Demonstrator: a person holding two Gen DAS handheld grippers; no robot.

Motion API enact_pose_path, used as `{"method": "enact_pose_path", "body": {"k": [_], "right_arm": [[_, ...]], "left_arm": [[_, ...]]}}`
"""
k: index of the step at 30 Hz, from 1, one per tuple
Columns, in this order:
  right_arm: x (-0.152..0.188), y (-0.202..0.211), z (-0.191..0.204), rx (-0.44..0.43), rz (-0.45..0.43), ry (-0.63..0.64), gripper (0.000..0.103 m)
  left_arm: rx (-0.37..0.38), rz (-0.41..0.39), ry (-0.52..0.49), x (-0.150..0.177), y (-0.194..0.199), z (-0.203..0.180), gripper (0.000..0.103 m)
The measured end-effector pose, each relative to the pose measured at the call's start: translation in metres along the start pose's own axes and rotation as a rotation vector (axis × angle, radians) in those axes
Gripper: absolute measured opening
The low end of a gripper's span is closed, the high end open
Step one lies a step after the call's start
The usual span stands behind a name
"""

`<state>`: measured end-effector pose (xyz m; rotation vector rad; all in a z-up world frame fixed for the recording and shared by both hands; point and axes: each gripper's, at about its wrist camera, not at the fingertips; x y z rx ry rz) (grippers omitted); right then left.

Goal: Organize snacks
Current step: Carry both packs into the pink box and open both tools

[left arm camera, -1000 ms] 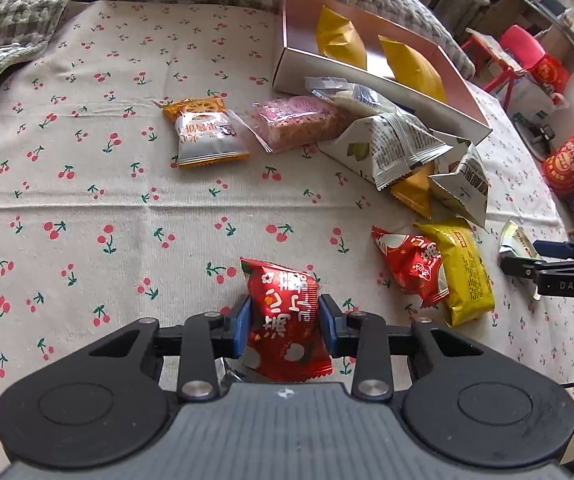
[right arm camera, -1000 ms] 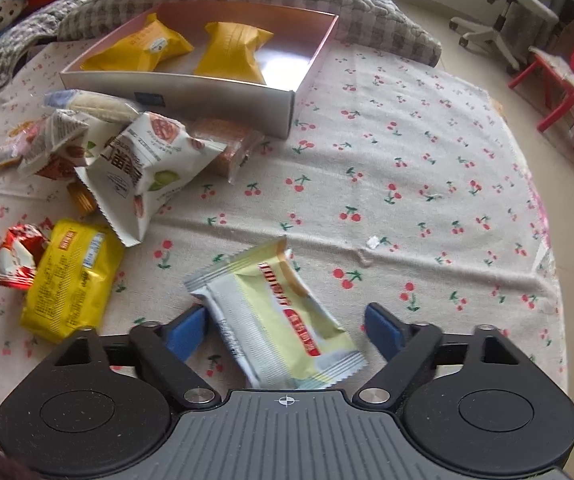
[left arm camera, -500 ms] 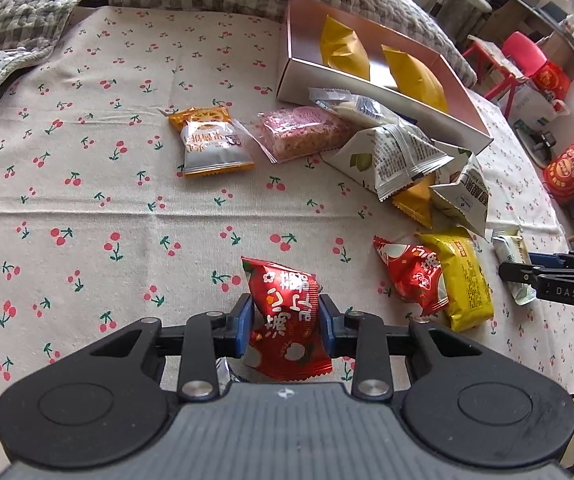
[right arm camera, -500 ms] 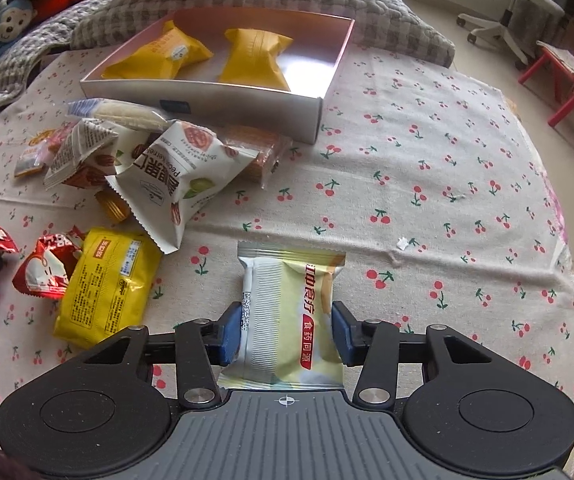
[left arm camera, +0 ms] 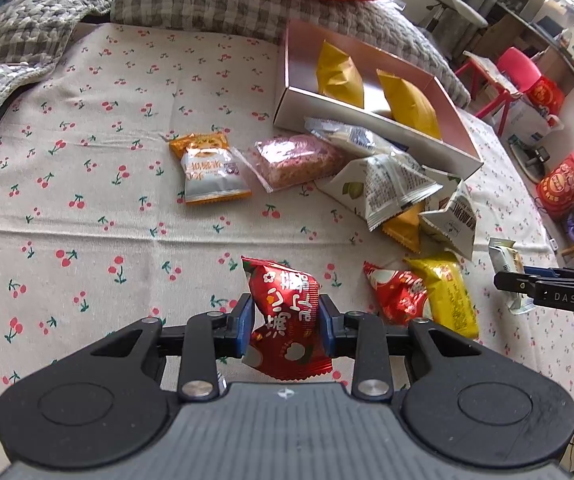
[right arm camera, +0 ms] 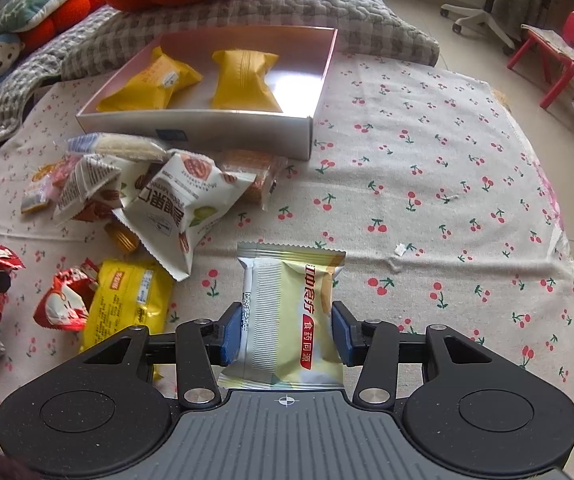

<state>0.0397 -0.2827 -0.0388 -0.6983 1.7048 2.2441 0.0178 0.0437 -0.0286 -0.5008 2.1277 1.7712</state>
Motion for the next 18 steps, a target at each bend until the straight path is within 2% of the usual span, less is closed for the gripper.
{"method": "enact_pose_path", "body": {"k": [18], "right_arm": [[-0.034,0.018,0.006,-0.085,-0.1,-0.111,0.045]], "left_arm": [[0.076,-0.081,0.044,-0.038,0.012,-0.025,0.03]]}}
Point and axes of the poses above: each gripper's, at about its wrist camera, not at the fingertips, and y roughly against the way its jaws point, z to its left, x to its underside, and after that the axes turned 7 degrees about -x, right-handed
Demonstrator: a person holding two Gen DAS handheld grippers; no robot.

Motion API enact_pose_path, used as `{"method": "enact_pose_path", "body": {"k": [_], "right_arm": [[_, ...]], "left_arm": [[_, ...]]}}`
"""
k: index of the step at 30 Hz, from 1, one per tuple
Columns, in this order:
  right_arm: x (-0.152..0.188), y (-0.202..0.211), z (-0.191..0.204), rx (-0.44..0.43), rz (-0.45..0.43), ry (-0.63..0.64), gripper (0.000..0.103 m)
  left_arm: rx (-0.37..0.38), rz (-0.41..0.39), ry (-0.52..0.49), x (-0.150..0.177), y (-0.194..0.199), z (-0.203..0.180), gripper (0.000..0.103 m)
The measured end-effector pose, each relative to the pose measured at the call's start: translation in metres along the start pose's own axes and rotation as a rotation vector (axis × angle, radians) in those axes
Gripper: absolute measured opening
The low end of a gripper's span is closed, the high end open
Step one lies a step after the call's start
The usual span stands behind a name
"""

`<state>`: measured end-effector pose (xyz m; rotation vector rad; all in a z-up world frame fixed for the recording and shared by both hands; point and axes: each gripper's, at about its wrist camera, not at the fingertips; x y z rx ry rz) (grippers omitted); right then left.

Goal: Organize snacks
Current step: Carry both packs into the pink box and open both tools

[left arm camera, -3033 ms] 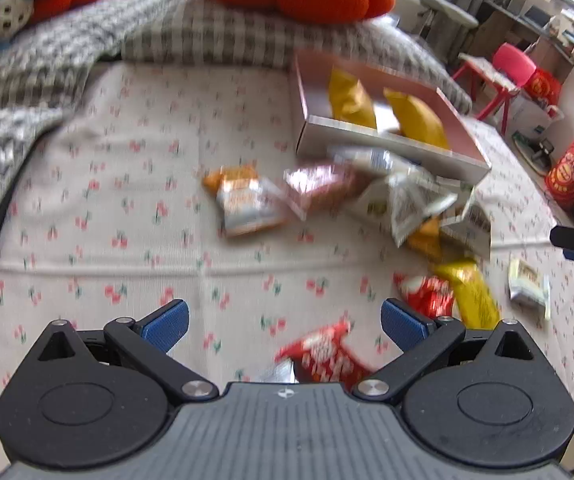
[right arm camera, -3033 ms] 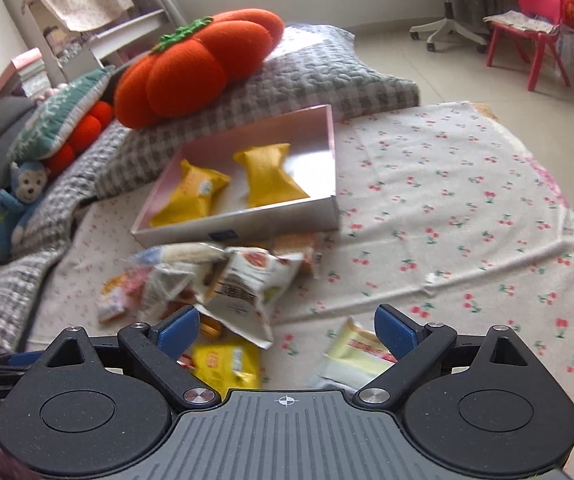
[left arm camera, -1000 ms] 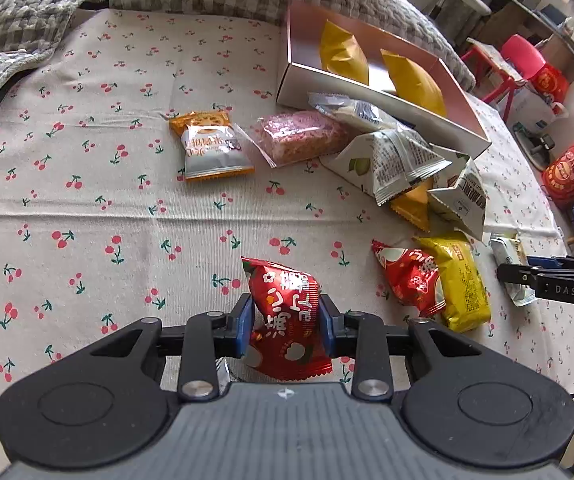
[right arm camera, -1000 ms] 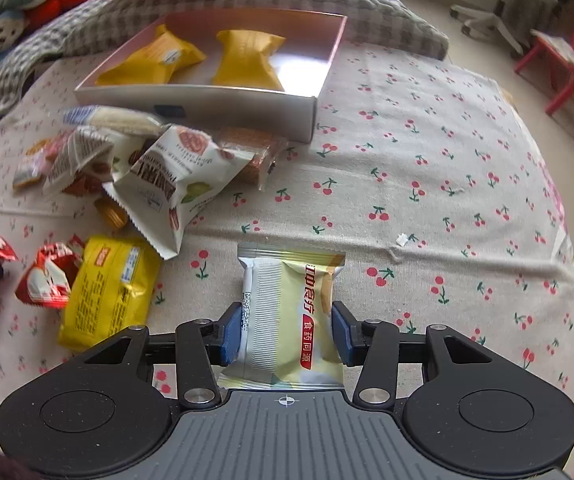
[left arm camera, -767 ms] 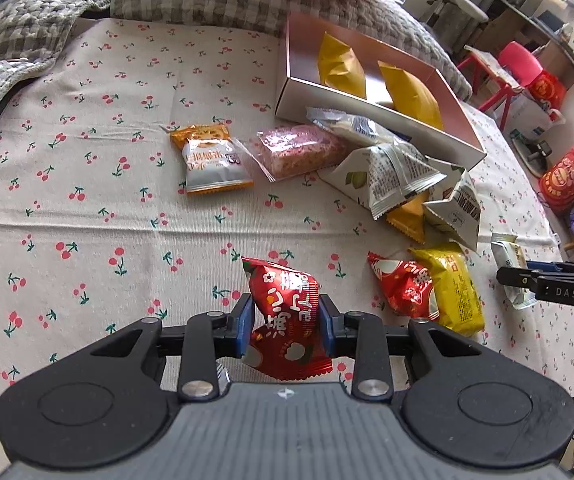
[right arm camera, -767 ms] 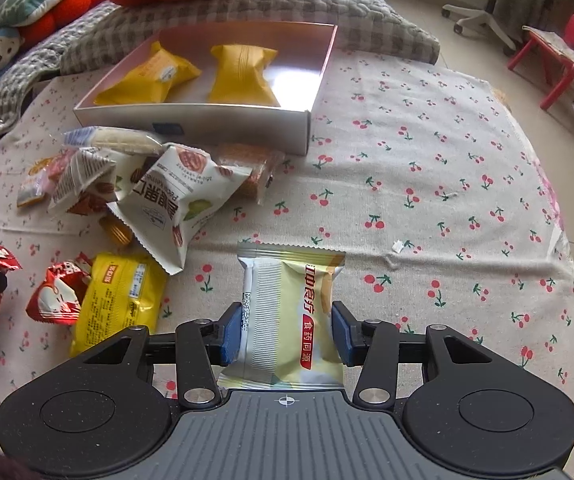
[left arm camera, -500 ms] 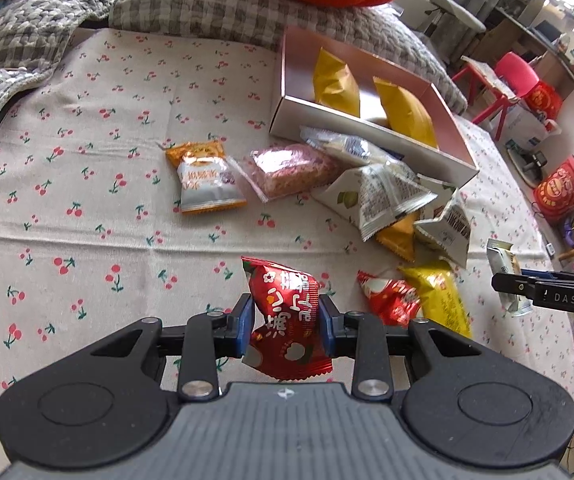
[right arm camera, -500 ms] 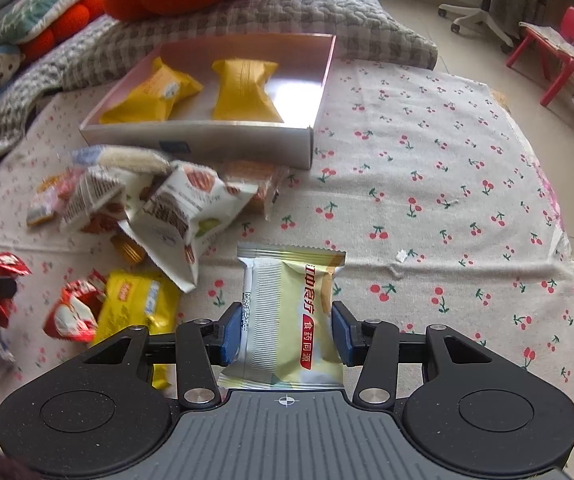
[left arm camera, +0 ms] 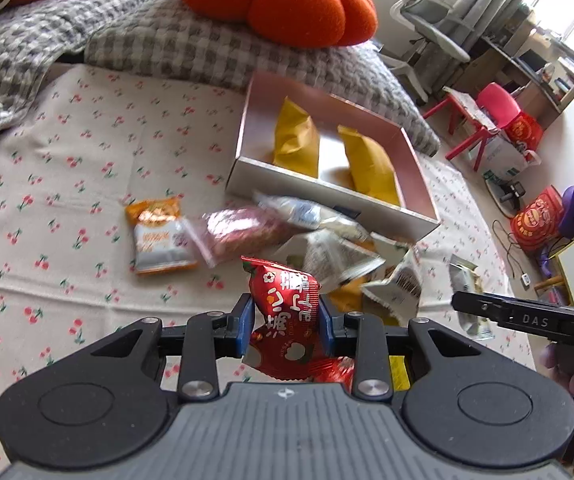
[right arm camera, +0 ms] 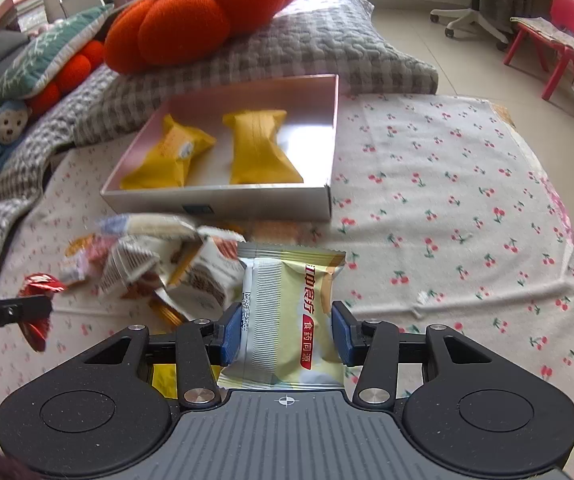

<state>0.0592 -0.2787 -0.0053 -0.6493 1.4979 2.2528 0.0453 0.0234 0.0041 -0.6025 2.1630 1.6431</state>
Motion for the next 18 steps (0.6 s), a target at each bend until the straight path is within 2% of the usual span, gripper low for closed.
{"method": "enact_pose_path", "body": {"k": [9,18], "right_arm": [[-0.031,-0.004,0.0,-0.048,-0.085,-0.097,0.045],[-0.057,-0.022,-0.006,-0.063,-0.173,-0.159,0.045]], "left_arm": [[0.035,-0.043,0.028,-0.026,-0.01,-0.018,0.03],[0.06,-0.074,-0.013,-0.056,-0.039,-0.043,0.03]]}}
Point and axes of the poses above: each gripper's, at about its wrist camera, not at the fingertips, and y roughly against the way its jaws point, z to its left, x to its underside, and after that the axes turned 7 degrees about -x, right-handed
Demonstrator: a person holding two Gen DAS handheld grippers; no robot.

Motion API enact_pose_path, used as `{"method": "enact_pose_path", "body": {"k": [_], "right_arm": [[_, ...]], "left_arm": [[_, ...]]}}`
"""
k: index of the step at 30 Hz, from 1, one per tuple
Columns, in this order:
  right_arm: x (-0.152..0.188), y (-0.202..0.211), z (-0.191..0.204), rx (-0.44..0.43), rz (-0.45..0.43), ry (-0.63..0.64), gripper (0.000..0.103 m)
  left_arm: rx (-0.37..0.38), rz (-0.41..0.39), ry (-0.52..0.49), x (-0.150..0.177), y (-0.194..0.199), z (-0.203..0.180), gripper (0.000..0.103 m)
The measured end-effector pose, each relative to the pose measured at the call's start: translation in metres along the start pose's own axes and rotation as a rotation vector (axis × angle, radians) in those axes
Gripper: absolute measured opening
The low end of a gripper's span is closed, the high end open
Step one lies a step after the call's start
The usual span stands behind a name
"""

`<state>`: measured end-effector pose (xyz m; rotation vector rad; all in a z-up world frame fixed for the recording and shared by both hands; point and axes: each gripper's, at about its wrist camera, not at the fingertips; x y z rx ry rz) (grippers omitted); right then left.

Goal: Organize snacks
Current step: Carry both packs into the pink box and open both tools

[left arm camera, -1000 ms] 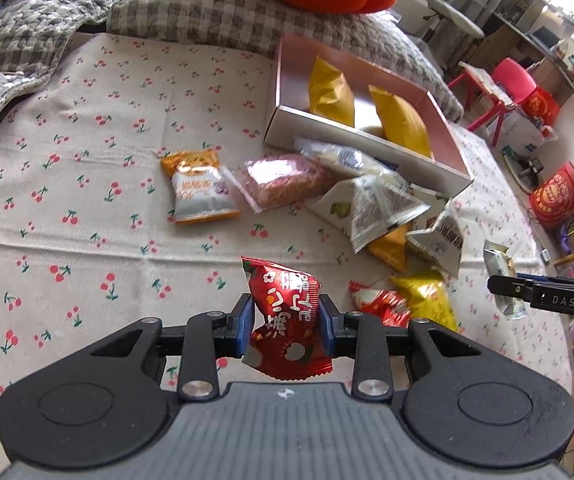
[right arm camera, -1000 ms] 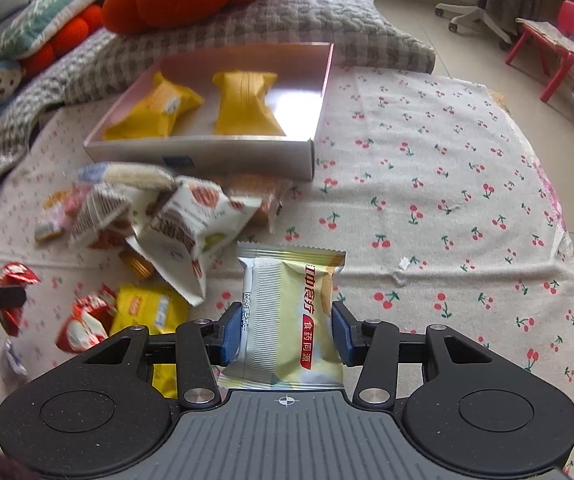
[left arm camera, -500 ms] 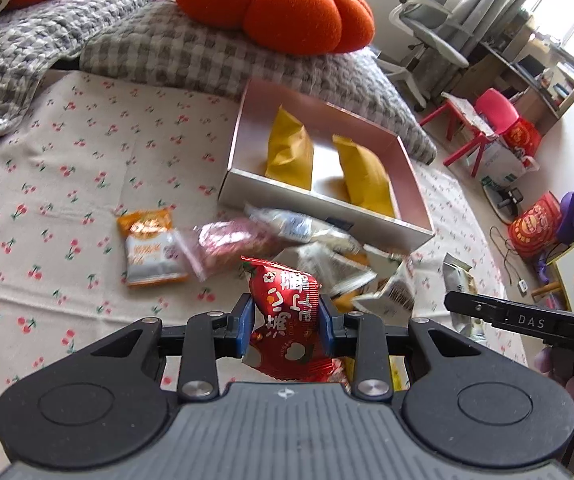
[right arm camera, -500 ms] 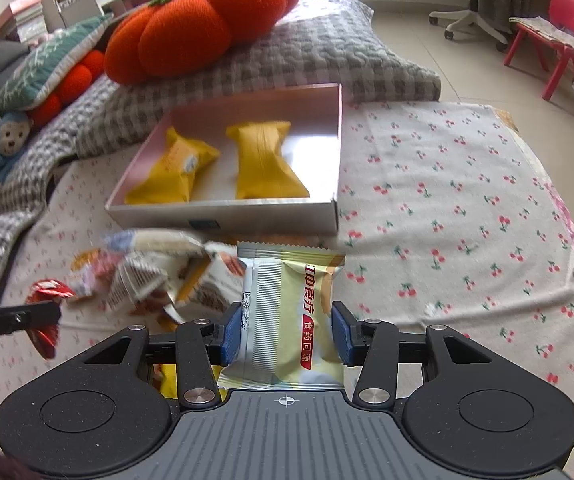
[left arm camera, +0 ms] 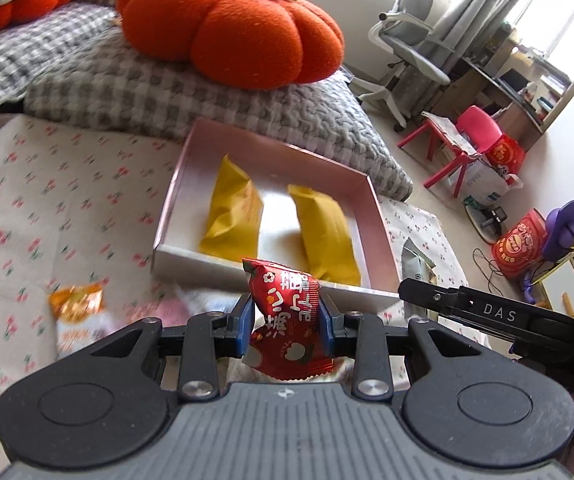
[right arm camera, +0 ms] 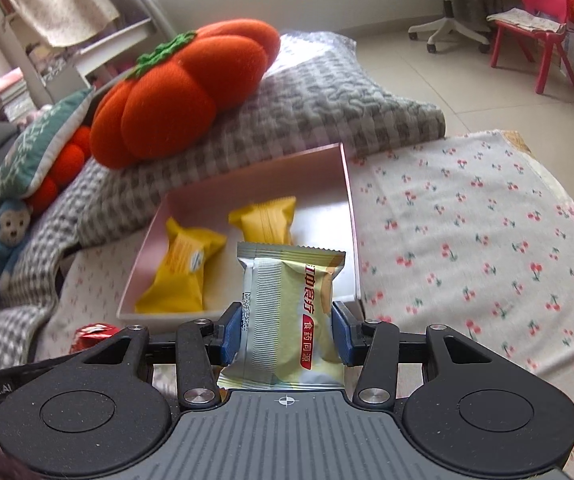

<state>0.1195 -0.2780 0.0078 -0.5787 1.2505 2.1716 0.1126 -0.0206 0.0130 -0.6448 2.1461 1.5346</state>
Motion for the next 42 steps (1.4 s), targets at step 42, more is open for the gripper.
{"method": "enact_pose_path", "body": {"k": [42], "right_arm": [[-0.053,-0.098,-0.002,0.117,-0.058,0.091,0.049]], "left_arm": [[-0.062,-0.018,-0.078,-0.051,-0.097,-0.001,0.033]]}}
Point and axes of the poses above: each gripper's, at about its wrist camera, not at the fingertips, and y roughly against the way its jaws point, z to its left, x to its underside, and after that the axes turned 7 degrees about -x, right-handed
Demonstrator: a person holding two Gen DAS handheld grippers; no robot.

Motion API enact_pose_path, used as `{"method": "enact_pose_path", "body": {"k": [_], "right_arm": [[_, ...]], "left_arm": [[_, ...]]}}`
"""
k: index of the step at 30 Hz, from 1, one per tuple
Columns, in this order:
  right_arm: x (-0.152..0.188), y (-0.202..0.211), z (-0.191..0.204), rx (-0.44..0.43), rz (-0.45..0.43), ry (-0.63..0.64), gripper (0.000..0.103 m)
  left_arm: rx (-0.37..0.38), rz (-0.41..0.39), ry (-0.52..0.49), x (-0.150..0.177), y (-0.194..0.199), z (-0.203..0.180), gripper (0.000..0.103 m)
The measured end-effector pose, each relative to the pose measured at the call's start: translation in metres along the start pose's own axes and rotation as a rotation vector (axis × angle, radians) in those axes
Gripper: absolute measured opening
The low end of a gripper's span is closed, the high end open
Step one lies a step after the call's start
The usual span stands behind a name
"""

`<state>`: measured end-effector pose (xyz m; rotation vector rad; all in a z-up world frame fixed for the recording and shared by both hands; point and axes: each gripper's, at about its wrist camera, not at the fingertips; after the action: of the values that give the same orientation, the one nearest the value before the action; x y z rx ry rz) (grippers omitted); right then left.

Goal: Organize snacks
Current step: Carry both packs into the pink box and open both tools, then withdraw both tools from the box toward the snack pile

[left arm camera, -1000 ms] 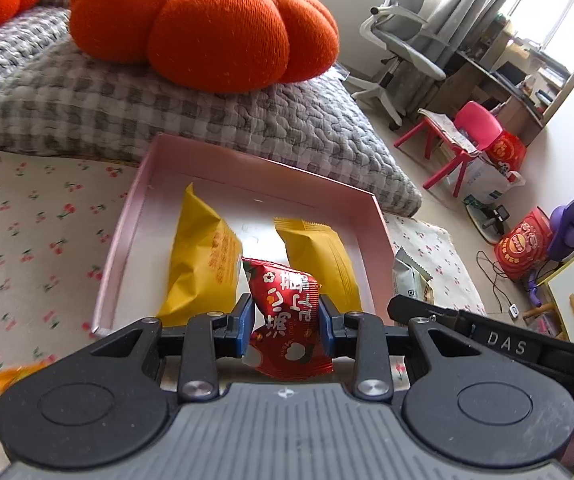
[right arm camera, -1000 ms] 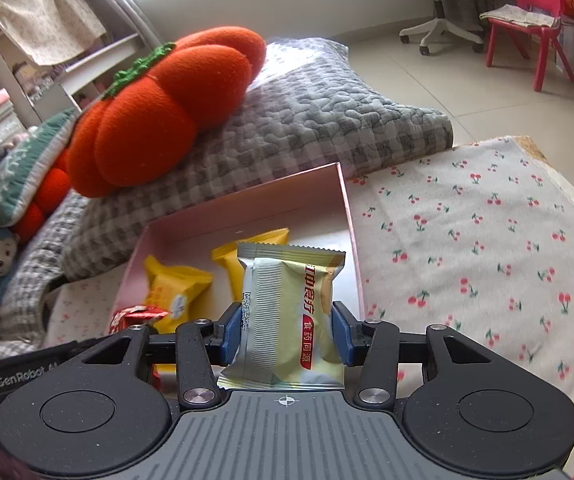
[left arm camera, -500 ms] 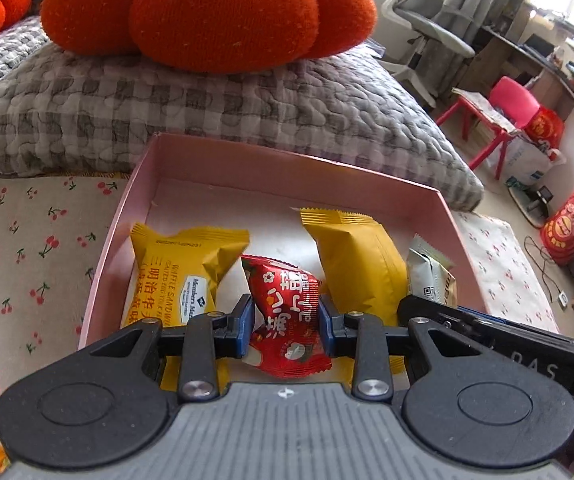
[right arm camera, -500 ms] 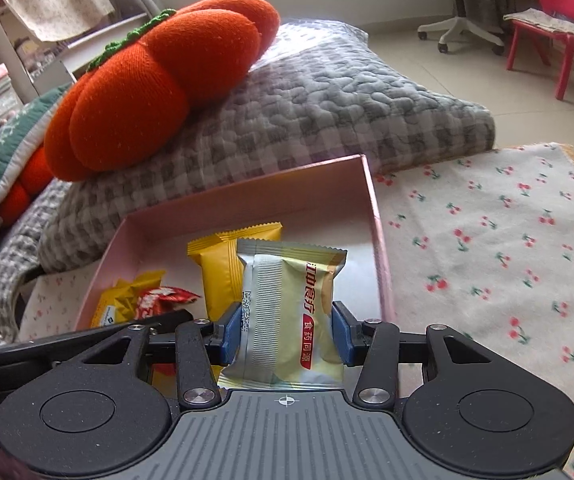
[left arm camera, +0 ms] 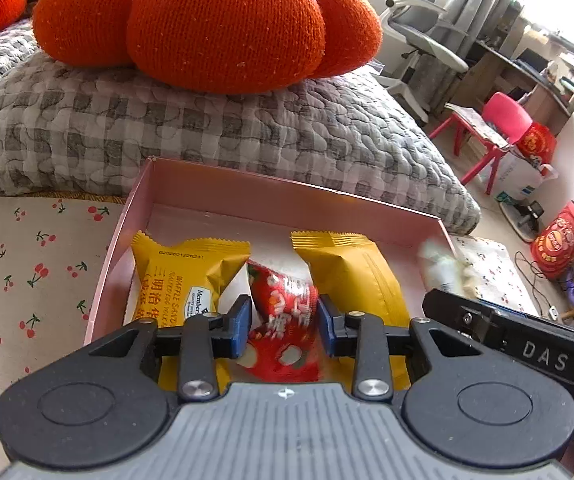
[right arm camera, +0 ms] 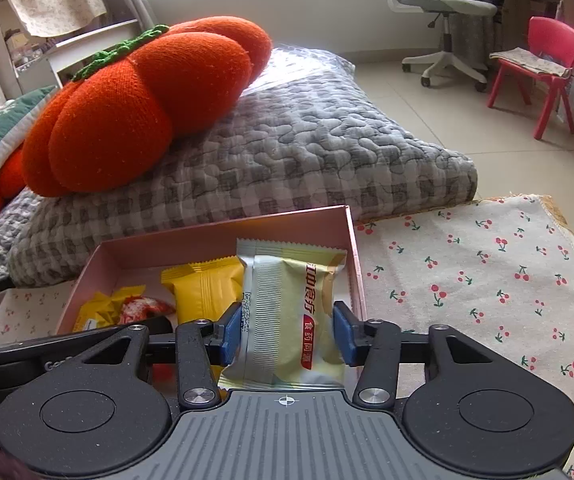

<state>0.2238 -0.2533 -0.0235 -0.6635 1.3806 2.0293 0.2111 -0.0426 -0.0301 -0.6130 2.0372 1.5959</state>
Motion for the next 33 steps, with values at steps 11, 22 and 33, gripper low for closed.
{"method": "enact_pose_path", "body": {"k": [11,22,33], "right_arm": [[-0.004,0.038,0.013,-0.007,-0.011,0.024,0.069],[-0.004,0.104,0.034,-0.023,-0.039,0.036,0.082],[0.02,0.146,0.049,-0.032,-0.005,0.024,0.089]], "left_arm": [[0.011,-0.017,0.008,0.002,0.034,0.003,0.063],[0.028,-0.048,0.003,0.013,0.088,-0.003,0.079],[-0.029,-0.055,-0.044,0.036,0.126,-0.003,0.096]]}}
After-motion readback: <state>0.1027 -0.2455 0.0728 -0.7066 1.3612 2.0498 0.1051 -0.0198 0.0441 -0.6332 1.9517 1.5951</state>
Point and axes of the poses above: each gripper's, at about its wrist camera, not at the fingertips, and y roughly against the way its jaws point, z to its left, x to its underside, and after that the axes turned 7 degrees about -x, right-handed
